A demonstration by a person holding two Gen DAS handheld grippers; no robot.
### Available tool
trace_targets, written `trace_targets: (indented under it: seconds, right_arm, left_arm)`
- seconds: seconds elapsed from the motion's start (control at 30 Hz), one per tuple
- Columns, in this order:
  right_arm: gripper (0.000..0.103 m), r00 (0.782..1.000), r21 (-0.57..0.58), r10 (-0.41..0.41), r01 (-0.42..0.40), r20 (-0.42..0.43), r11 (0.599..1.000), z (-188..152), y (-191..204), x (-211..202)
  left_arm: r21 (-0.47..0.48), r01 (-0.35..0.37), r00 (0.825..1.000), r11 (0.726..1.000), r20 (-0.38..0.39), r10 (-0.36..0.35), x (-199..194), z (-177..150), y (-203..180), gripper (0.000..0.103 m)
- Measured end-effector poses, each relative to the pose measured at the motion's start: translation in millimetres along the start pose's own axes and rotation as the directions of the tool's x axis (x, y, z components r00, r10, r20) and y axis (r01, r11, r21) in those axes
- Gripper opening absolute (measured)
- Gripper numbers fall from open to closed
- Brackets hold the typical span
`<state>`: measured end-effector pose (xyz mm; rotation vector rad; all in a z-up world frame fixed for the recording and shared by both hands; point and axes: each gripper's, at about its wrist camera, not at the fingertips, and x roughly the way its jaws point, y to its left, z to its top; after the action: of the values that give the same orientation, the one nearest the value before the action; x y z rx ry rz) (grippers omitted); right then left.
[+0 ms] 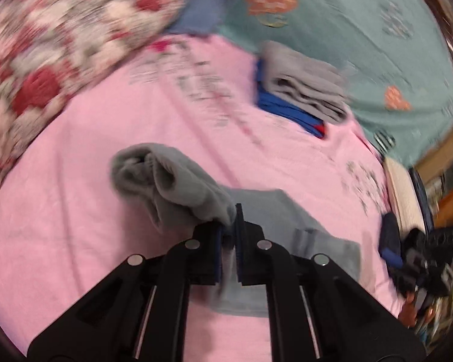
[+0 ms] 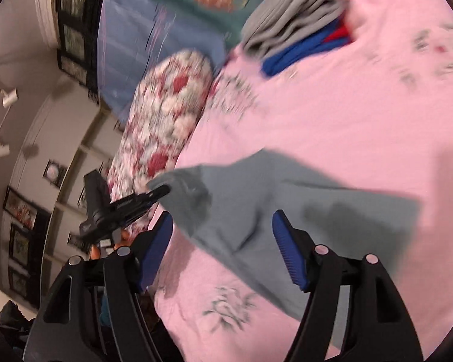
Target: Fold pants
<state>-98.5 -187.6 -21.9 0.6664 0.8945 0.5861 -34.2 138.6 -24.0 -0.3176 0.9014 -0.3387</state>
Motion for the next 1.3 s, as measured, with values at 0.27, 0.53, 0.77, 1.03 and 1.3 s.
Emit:
trace_targets:
  seconds: [0.27, 0.53, 0.77, 1.03, 1.3]
  right_arm:
    - [0.069, 0.986, 0.204, -0.079, 0.047, 0.149, 0.978, -40.2, -81.1, -92.7]
    - [0.069, 0.989, 0.245, -0.045, 0.008, 0.143, 0.969, -57.4, -100.0, -88.9]
    - [0.069, 0.994, 0.236, -0.005, -0.022, 0.112, 0.971, -60.3, -103.7, -79.4]
    - [0.069, 0.989, 0.256, -0.010, -0.028, 0.146, 0.966, -54.0, -102.6, -89.2]
    - [0.077, 0.982, 0.078, 0.149, -0.158, 0.116, 0.984, -16.8, -26.8, -63.6]
  left_arm:
    - [0.397, 0.220, 0.971, 0.891, -0.181, -0.160, 44.6, -56.4, -154.9, 0.007]
    - [0.518, 0.242, 0.944, 0.821, -0.322, -0.075, 89.4, -116.0, -201.6, 0.007]
    - [0.544, 0.295, 0.943, 0.786, -0.296, -0.149, 73.4, -114.8, -223.7, 0.007]
    - [0.539, 0.348, 0.903, 0.767, -0.411, -0.121, 87.7, -134.1, -214.7, 0.045]
    - [0.489, 0.274, 0.954, 0.828, -0.244, -0.172, 27.7, -99.0, -159.3, 0.065]
